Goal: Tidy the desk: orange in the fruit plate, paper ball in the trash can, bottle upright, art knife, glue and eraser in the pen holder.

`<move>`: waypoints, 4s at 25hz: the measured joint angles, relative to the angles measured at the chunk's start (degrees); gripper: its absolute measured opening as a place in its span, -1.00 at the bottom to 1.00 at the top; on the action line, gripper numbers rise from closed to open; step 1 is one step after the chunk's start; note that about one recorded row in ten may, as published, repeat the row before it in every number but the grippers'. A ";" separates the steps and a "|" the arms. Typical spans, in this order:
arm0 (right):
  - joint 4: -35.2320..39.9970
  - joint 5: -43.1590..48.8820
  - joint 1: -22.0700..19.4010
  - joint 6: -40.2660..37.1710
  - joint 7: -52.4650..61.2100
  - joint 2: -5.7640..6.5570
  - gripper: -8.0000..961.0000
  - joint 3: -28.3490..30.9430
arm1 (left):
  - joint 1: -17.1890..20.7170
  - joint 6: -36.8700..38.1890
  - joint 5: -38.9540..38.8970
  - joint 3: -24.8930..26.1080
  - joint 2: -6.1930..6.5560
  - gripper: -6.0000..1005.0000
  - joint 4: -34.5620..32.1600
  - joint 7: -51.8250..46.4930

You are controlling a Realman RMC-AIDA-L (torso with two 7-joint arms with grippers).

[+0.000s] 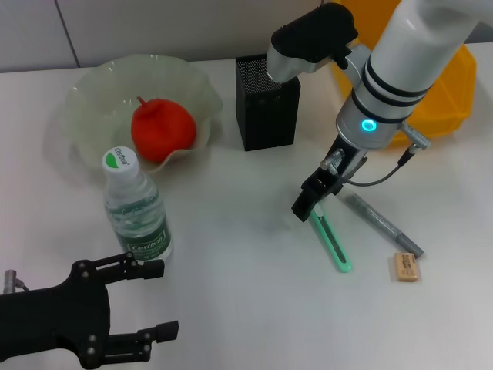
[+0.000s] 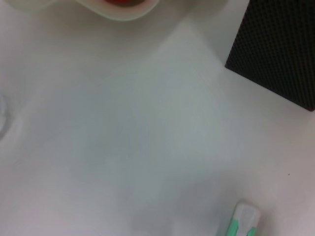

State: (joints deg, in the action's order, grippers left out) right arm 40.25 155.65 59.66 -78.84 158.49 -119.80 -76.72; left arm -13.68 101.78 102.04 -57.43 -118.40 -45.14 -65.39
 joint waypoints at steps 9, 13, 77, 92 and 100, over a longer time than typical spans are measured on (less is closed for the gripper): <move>-1.22 0.00 0.05 1.59 0.32 0.00 0.51 -1.37 | -0.06 0.01 -0.09 -0.47 -0.08 0.57 -0.09 0.00; -1.29 0.04 0.18 1.60 0.33 0.00 0.51 -1.42 | -0.13 0.00 -0.27 -0.51 -0.16 0.57 -0.12 0.00; 1.23 0.00 -2.06 2.11 -0.38 0.28 -0.62 -1.63 | -0.90 -0.06 -0.45 -0.58 -0.25 0.57 0.27 0.00; 40.25 -2.54 -13.57 -8.32 -0.61 0.69 -0.59 1.04 | -0.90 -0.37 -0.54 -0.14 -0.25 0.57 0.38 0.00; 45.22 -6.13 -19.25 8.22 -4.84 0.34 -0.57 -0.50 | -0.96 -0.61 -1.39 -0.32 -0.34 0.57 1.07 -0.03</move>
State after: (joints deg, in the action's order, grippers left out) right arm 85.47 149.52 40.41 -70.63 153.65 -119.46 -77.22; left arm -14.64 101.17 100.65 -57.75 -118.74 -44.07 -65.41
